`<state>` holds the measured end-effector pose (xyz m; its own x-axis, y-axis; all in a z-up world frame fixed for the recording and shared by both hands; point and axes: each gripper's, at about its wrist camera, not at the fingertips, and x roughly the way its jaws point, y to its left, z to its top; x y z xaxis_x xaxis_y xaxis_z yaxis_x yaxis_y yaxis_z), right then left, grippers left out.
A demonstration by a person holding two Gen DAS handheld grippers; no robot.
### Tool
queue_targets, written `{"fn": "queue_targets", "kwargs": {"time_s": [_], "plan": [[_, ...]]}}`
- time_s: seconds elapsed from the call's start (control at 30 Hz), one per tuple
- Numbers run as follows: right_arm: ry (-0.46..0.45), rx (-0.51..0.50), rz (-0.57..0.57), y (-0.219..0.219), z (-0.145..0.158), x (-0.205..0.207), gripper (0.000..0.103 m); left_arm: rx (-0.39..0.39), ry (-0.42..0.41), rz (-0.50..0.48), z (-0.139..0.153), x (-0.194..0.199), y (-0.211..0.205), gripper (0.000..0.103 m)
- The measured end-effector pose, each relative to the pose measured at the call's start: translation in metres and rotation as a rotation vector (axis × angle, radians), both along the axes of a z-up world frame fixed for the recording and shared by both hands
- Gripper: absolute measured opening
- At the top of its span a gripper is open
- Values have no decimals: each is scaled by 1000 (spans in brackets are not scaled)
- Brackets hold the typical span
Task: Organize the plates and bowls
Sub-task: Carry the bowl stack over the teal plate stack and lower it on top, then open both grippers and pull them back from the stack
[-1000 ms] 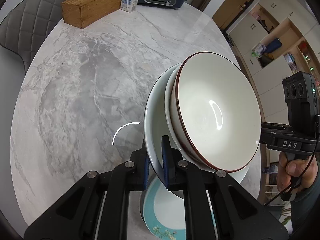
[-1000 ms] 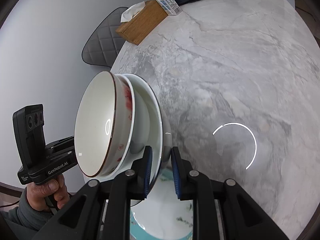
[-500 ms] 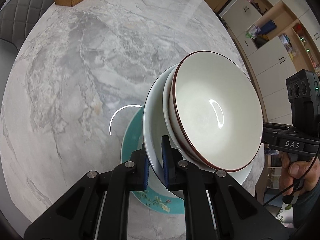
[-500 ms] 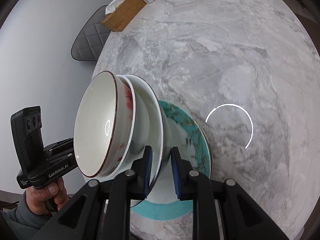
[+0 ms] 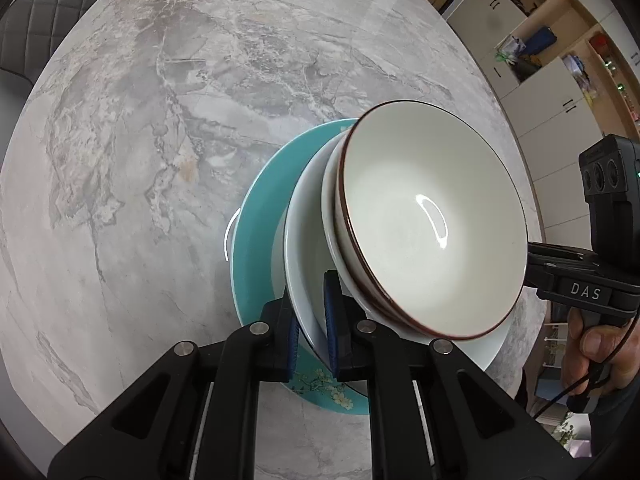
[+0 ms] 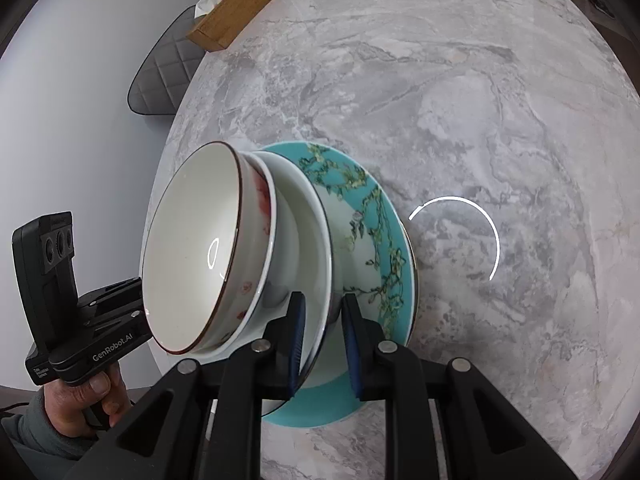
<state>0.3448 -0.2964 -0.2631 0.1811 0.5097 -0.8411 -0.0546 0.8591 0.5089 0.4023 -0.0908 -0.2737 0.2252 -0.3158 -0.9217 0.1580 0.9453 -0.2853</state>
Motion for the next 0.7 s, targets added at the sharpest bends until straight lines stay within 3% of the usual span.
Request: {"fn": "queue_targets", "kwargs": {"time_s": [0.33, 0.5, 0.53, 0.6, 0.7], "plan": [[-23, -1, -5, 2, -5, 1, 21, -2, -17, 21, 1, 4, 0, 9], [-45, -3, -15, 1, -2, -2, 24, -18, -45, 50, 5, 0, 5, 11], [-54, -11, -24, 0, 0, -2, 30, -16, -54, 57, 7, -1, 7, 14], [-64, -16, -50, -7, 4, -4, 42, -14, -58, 75, 10, -4, 14, 23], [-85, 14, -76, -19, 14, -9, 53, -23, -49, 109, 14, -10, 29, 55]]}}
